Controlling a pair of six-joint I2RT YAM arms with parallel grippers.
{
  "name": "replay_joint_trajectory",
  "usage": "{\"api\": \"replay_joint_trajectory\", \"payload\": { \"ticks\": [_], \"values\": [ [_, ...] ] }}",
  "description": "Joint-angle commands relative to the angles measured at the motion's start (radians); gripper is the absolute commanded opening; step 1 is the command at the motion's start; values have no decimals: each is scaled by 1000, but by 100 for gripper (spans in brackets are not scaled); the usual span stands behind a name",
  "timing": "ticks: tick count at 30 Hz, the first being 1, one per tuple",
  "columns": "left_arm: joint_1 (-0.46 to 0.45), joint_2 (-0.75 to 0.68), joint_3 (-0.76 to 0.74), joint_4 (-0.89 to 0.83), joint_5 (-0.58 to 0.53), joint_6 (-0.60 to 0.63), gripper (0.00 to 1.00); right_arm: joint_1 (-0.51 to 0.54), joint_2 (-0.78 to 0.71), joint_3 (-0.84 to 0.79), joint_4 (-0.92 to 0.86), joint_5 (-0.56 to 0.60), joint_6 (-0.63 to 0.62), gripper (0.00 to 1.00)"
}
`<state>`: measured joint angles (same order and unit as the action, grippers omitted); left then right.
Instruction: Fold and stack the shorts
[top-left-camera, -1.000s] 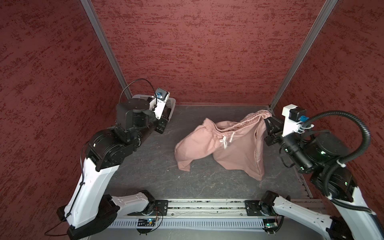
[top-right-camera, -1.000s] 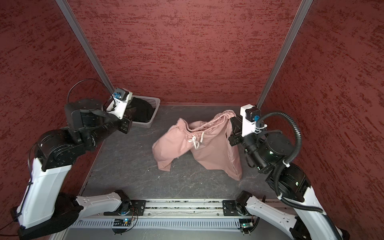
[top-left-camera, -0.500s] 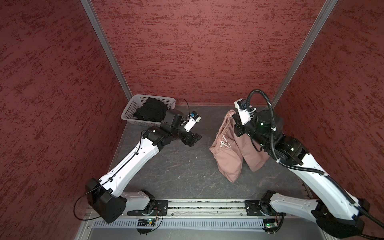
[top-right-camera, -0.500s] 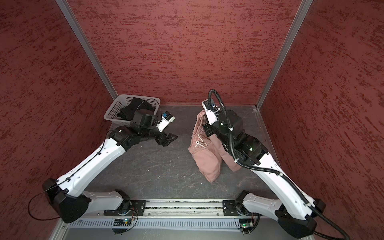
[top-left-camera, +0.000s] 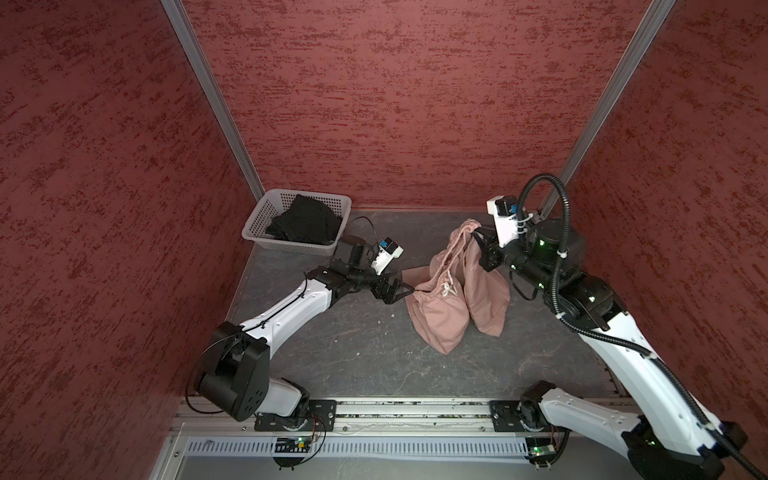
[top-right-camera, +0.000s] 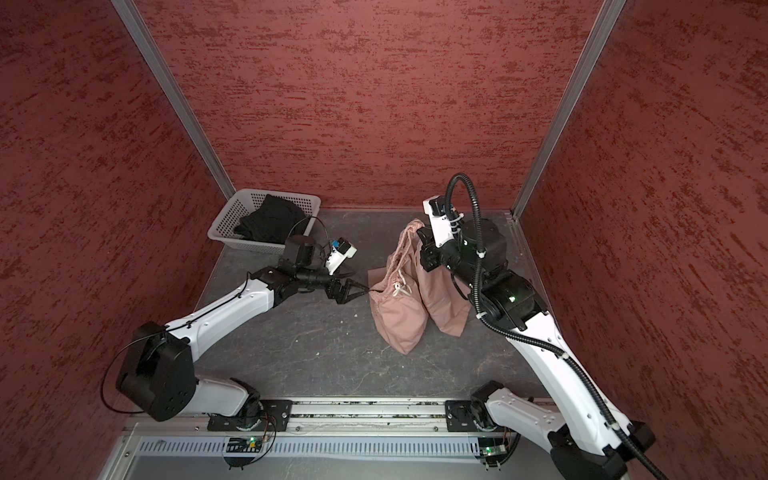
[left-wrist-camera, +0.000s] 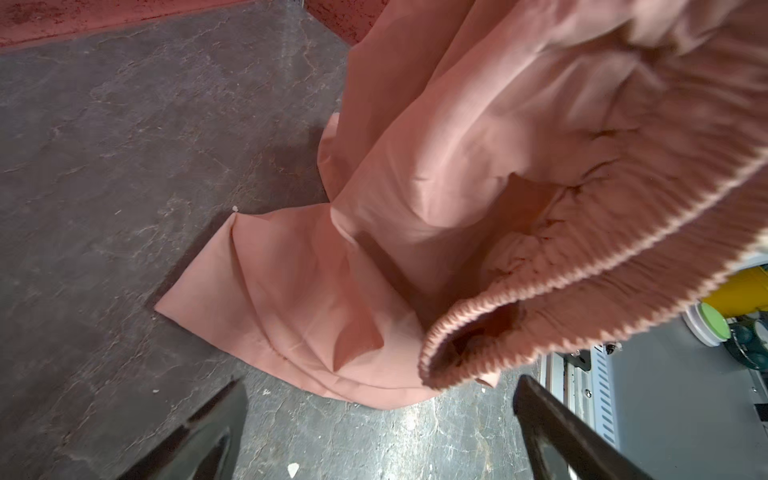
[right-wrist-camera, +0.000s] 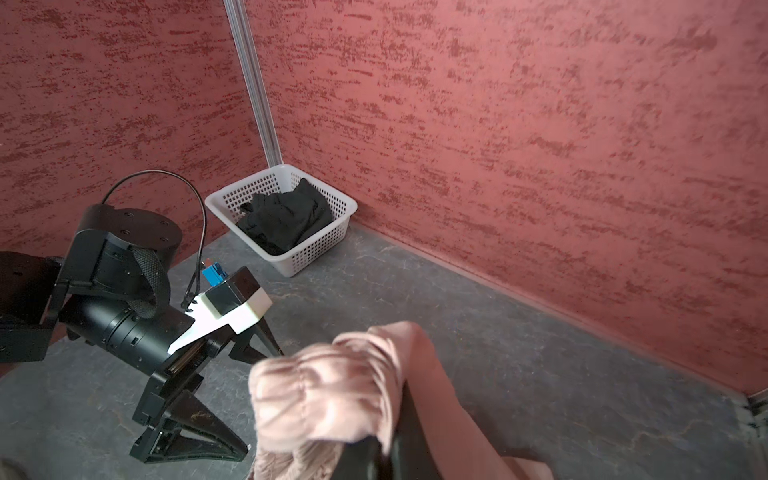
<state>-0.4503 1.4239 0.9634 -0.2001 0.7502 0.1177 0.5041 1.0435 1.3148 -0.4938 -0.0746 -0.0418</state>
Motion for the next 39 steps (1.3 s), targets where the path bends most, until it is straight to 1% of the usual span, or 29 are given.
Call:
{"api": "replay_joint_trajectory", "payload": {
  "ticks": [1,4,7,11,19,26,31,35,37,39],
  "values": [
    [37,-56,-39,87,84,-30,100,-33,-10,-9,93,-102,34,0],
    [62,-112,-74,68,96,-26,99,-49,4,-23,107,-124,42,0],
    [57,-127,-108,111,154,-37,99,-55,21,-28,110,-145,42,0],
    [18,-66,-114,160,136,-32,99,-58,23,-38,132,-183,48,0],
    [0,4,-96,195,140,-12,99,-62,16,-45,149,-203,58,0],
    [-43,81,-104,287,155,-21,100,-64,6,-63,169,-223,67,0],
    [-50,132,-102,335,160,-30,99,-66,3,-63,164,-239,73,0],
    [-56,185,-53,319,172,-40,96,-66,1,-71,174,-238,77,0],
    [-57,216,-24,299,173,-30,90,-68,3,-68,178,-238,77,0],
    [-56,228,-19,331,171,-42,82,-67,6,-64,179,-241,77,0]
  ]
}}
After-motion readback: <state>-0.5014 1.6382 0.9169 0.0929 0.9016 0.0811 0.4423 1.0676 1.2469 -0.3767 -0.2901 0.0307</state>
